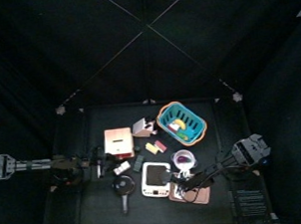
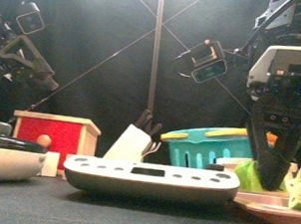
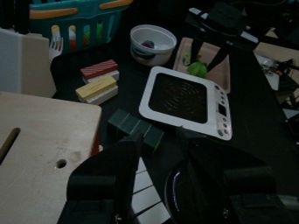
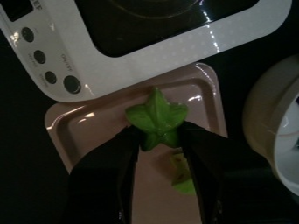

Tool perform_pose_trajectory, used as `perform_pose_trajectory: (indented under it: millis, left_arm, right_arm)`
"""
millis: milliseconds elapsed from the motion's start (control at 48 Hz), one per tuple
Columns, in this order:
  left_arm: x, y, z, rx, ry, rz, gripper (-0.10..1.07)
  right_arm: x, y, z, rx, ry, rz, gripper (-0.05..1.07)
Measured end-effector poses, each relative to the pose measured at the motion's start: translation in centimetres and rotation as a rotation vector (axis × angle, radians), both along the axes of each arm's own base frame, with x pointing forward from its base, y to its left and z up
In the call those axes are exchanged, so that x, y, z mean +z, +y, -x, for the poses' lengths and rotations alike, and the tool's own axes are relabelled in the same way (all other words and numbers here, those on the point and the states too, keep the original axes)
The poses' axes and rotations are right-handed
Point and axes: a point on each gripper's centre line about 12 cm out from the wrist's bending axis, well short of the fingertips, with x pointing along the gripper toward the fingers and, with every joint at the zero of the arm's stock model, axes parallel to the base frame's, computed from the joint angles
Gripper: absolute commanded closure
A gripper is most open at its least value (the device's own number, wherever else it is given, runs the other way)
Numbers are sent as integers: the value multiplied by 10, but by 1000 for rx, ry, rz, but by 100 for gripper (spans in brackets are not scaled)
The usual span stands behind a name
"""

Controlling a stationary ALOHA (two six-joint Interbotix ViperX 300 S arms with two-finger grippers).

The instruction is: Place starfruit bottom on stove

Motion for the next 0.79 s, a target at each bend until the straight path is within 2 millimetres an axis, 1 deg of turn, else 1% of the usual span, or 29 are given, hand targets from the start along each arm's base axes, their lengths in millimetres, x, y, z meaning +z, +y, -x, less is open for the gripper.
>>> perform_pose_trajectory:
  millis: [146,396,417,604,792]
  left_arm:
    - [-1,0,0,1,3,-1,20]
    - [-1,1,0,3,5,-1,20]
    - [-1,1,0,3,5,-1,19]
    - [-1,1,0,4,4,0,19]
    - [0,1,0,4,3,0,19]
  right_arm:
    - [5,-3,-3,0,-9,12,34]
    - [41,-5,-17,30,-112,39,34]
    - [41,-5,-17,30,-112,39,34]
    - [59,-8,-36,63,-199,76,34]
    - [56,-18,-65,77,-258,106,34]
